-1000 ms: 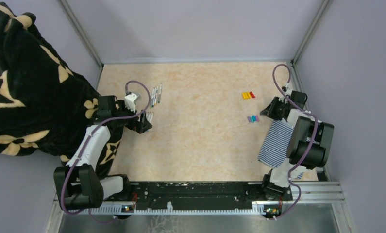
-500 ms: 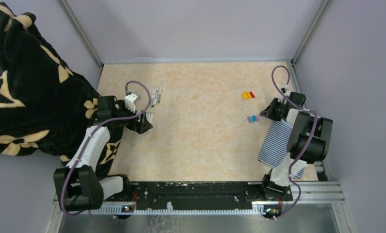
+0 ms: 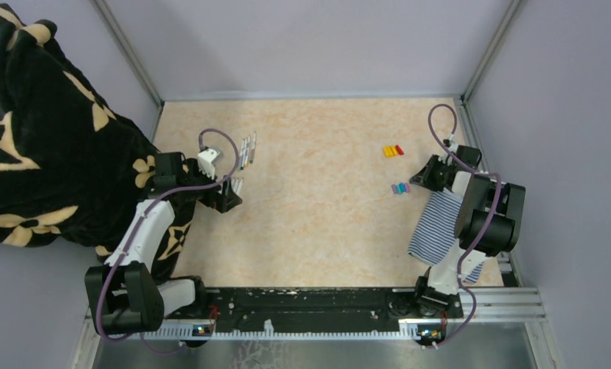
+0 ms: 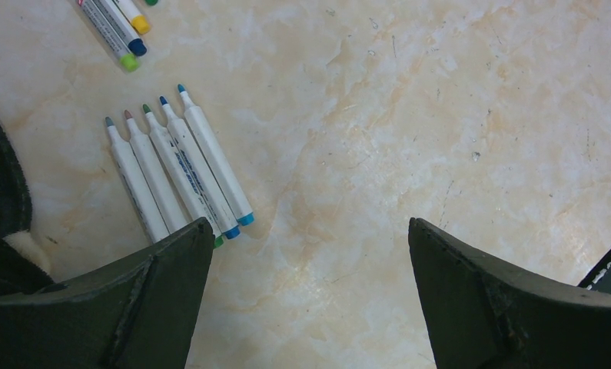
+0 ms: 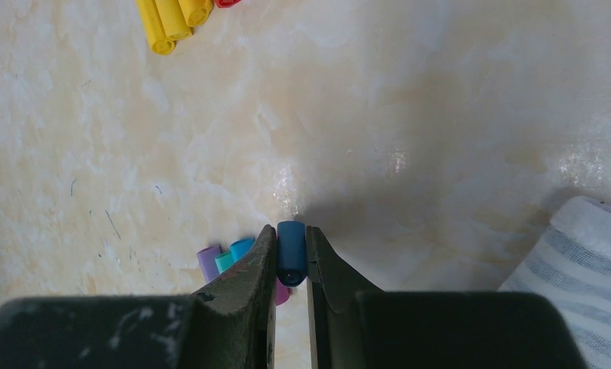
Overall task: Open the pen caps
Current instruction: Place the pen cap at the center of the board.
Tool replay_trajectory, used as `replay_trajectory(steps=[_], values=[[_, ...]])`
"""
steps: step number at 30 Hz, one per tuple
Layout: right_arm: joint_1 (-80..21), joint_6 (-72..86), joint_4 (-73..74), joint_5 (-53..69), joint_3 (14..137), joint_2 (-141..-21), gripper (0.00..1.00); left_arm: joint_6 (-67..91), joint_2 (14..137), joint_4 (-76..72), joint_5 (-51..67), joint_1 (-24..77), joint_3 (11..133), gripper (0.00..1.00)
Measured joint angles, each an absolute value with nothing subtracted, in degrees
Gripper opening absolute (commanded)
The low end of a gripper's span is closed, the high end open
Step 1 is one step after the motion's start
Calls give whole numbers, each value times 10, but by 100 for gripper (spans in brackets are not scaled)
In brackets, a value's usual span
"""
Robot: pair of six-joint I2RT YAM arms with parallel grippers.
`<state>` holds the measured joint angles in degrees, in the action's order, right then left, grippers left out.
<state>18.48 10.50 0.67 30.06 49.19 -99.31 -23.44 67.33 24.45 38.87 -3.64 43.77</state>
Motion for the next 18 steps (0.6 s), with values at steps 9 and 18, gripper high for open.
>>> replay_trajectory(steps=[9,18], values=[[185,105,9,306,492,-993,23,-234,673,244,391,-36,437,100],[185,105,14,314,492,-993,28,-234,673,244,391,-36,437,100]])
